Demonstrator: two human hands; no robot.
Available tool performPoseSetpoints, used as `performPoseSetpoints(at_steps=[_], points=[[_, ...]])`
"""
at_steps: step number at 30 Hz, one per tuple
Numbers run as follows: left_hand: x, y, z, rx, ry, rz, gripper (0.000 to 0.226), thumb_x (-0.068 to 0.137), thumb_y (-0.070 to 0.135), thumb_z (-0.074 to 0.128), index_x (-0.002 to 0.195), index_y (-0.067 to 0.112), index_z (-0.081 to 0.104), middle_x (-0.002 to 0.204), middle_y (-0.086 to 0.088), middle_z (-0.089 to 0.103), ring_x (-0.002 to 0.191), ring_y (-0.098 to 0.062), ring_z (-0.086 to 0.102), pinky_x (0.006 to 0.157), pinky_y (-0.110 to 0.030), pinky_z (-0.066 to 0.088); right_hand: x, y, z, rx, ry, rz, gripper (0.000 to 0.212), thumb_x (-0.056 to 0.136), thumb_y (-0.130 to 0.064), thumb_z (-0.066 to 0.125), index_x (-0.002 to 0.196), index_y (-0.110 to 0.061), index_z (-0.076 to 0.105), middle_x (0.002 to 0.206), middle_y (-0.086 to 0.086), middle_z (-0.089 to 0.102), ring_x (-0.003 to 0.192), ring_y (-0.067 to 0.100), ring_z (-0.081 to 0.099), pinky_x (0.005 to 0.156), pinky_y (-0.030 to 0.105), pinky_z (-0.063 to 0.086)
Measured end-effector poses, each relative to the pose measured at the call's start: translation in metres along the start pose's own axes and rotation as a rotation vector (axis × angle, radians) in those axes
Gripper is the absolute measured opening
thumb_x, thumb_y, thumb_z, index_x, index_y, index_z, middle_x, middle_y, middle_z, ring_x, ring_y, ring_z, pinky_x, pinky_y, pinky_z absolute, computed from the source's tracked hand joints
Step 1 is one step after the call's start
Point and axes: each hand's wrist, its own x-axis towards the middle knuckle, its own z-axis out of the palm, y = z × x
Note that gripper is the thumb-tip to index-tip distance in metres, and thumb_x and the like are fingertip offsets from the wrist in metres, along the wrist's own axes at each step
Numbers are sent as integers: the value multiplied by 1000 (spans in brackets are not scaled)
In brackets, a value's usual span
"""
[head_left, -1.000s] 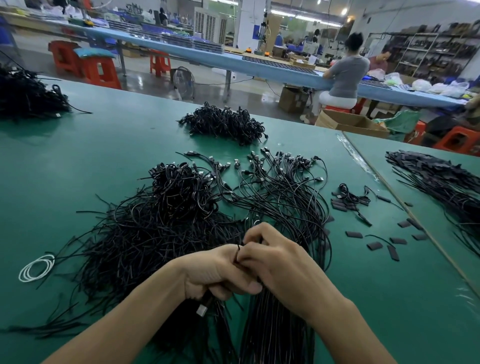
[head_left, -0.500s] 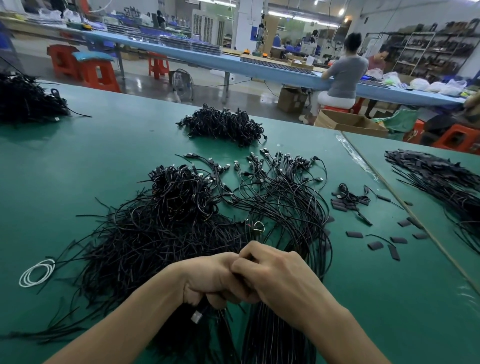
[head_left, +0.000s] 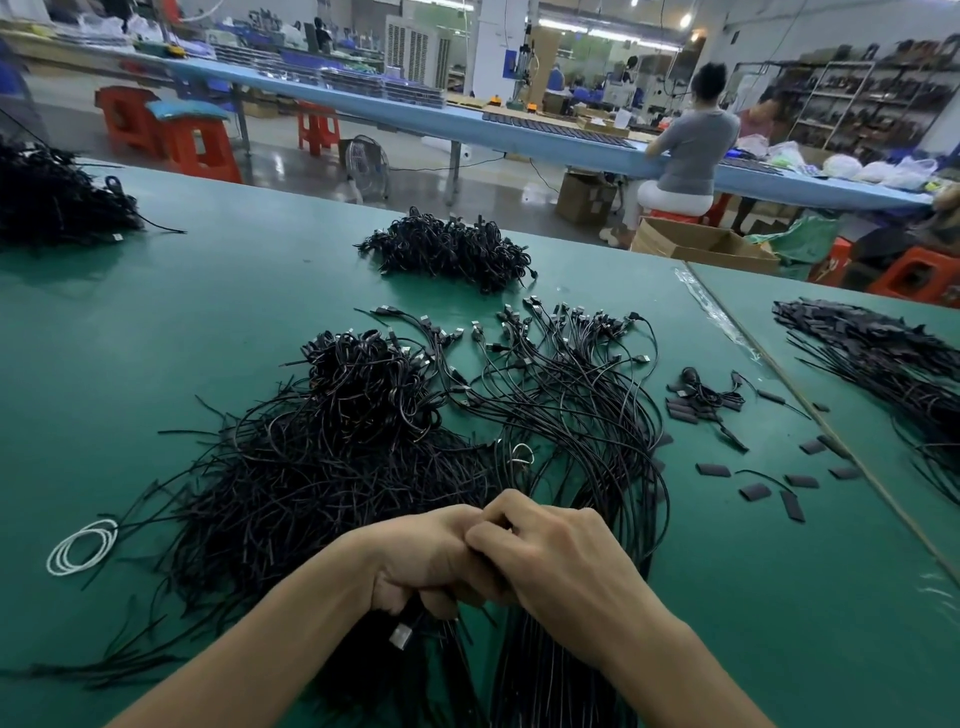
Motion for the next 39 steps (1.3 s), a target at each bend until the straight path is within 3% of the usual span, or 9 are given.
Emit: performPoseSetpoints(at_steps=[9,13,17,22,26,28,33,36,39], points=[[3,8,-2,-59,27,60,27,79,-12,54,101,2,63,64,1,50,50,-7,39,41,-20,28,2,1,13,124,160,105,34,79,-7,75,105,-19,56,88,-3,62,64,16,62,48,32,52],[6,12,0,-340,8,179,23,79,-4,56,93,14,64,69,3,53,55,-5,43,44,-17,32,1,9,20,351,349,337,18,95,-11,61,93,-24,48,83,-11,58,66,10,53,58,30,47],[8,12,0,-409,-15,285,18,90,8,60,104,13,69,73,-1,60,60,-8,53,51,-17,46,0,8,23,664,583,578,31,90,-7,69,83,-31,52,83,-11,64,77,12,62,66,23,50],[14,12,-7,-96,178,403,27,93,5,66,119,10,67,114,-10,72,106,-22,68,92,-29,54,0,3,23,805,743,684,38,88,-6,72,77,-36,52,84,-11,68,78,13,66,70,21,53],[24,13,-2,320,484,497,34,85,22,76,103,48,67,105,7,63,103,-6,60,93,-19,46,1,3,26,773,830,729,34,88,-8,72,73,-32,53,81,-11,68,76,13,66,66,20,52],[28,13,0,460,605,524,38,83,30,79,96,61,63,90,16,51,87,2,53,79,-10,42,2,4,31,784,873,779,35,88,-7,72,72,-32,53,80,-11,69,76,13,66,67,20,52],[33,18,9,454,594,497,24,86,37,76,109,36,70,60,10,57,48,-1,44,48,-14,37,12,2,41,975,1012,938,37,89,-3,70,69,-31,54,80,-6,71,76,11,68,68,17,52],[29,22,8,448,602,477,23,87,34,75,109,31,69,66,5,65,52,0,53,52,-15,43,16,1,41,1221,1055,987,37,89,2,68,69,-24,51,74,-5,70,71,3,67,67,14,51],[22,27,2,472,602,469,18,90,26,72,107,31,70,81,13,71,75,1,66,72,-20,55,15,0,39,1412,971,936,40,90,1,66,67,-25,48,70,-3,64,67,4,62,66,14,51]])
